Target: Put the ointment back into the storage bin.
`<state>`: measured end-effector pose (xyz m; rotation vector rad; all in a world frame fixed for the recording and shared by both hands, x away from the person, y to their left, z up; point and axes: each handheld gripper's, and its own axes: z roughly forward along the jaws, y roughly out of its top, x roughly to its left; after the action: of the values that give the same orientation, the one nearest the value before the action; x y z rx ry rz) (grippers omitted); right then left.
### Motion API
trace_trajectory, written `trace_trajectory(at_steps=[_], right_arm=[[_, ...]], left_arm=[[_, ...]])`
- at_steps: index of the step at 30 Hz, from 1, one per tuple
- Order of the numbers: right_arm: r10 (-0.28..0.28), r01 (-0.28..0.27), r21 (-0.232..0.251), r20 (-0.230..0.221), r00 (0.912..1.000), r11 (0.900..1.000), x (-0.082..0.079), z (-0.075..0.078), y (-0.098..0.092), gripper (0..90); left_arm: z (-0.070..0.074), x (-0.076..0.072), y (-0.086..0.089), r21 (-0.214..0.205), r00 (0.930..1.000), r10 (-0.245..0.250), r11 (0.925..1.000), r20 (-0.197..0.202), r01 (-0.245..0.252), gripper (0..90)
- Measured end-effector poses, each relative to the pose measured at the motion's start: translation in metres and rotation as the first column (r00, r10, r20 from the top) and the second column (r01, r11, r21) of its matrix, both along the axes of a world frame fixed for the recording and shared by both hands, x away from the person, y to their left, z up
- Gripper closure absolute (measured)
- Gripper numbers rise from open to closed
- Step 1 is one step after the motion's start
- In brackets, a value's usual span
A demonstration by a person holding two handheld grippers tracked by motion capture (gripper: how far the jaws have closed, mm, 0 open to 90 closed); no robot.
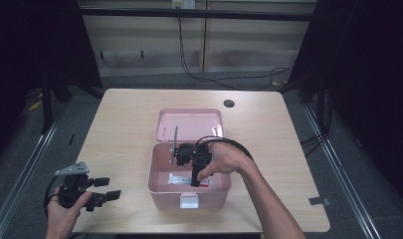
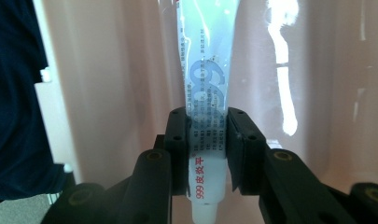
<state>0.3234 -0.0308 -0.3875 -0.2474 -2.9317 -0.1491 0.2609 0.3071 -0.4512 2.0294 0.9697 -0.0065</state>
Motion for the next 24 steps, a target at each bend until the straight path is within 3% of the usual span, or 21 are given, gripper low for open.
trace_trajectory(at_steps=[12, 18, 24], right_arm=[[0.023, -0.023, -0.008, -0.06, 0.9979, 0.9997, -0.003, -0.024, 0.009, 72.1], [0.031, -0.033, -0.022, -0.057, 0.9979, 0.9992, -0.004, -0.03, 0.013, 72.1], [0.039, -0.039, -0.002, -0.079, 0.9961, 0.9992, -0.004, -0.036, 0.016, 72.0]], left_arm=[[0.0, -0.001, 0.0, -0.008, 1.0, 0.004, 1.0, -0.001, -0.004, 22.3], [0.0, 0.0, 0.0, -0.007, 1.0, 0.003, 1.0, -0.001, -0.003, 22.3], [0.0, 0.0, 0.001, 0.001, 1.0, 0.007, 1.0, 0.001, -0.007, 22.4]])
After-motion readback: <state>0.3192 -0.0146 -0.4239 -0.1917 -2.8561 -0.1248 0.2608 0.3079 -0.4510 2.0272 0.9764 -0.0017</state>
